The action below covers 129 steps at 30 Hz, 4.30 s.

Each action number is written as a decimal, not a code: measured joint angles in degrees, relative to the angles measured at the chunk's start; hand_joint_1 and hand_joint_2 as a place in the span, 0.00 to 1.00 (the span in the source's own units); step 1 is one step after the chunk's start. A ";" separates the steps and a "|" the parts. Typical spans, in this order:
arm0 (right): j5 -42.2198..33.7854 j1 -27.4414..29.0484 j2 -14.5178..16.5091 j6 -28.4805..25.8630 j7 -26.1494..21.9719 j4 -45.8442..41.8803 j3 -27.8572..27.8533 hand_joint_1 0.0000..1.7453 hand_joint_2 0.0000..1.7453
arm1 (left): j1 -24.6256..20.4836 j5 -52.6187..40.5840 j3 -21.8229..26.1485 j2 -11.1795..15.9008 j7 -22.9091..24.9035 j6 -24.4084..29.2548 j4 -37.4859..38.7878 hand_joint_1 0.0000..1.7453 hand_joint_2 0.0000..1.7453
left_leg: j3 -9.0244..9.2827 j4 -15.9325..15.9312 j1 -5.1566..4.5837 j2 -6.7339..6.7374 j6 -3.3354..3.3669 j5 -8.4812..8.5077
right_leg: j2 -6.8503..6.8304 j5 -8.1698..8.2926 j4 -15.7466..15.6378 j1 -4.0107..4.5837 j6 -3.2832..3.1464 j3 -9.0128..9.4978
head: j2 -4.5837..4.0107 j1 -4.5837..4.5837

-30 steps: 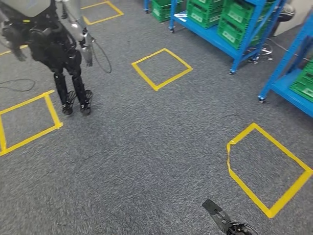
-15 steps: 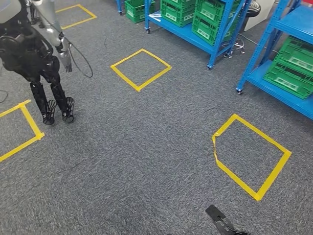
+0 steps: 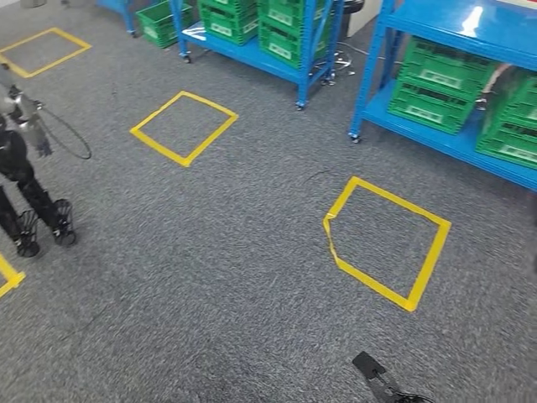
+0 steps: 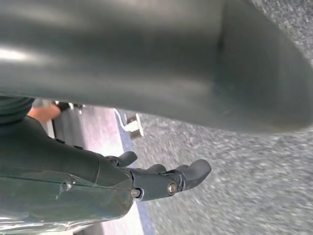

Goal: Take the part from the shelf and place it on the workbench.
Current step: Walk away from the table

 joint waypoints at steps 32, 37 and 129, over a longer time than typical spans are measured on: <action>-0.98 -0.31 -0.01 -0.31 0.28 0.39 -0.55 0.00 0.00 | -0.34 -0.76 -0.34 -0.51 0.49 -0.38 0.03 0.00 0.00 | 1.43 -3.93 -0.29 -1.72 1.33 1.50 | 0.86 -0.22 0.49 0.39 -0.06 -0.46 | 0.00 -0.05; -1.03 -0.04 0.00 -0.35 0.05 0.39 -0.57 0.00 0.00 | -0.63 -0.72 -0.34 -0.58 0.49 -0.75 0.04 0.00 0.00 | 2.67 -6.78 -0.33 -0.26 2.19 2.23 | 0.64 -1.10 1.98 0.15 1.27 -1.65 | 0.00 0.25; -2.31 0.91 0.27 -1.73 -0.47 0.70 -0.85 0.00 0.00 | -1.80 -1.82 -1.51 -0.08 1.84 -0.22 0.07 0.00 0.00 | 5.08 -2.63 0.60 4.61 -0.52 -1.69 | -5.38 -1.17 1.85 -0.75 1.01 -1.51 | 0.00 0.84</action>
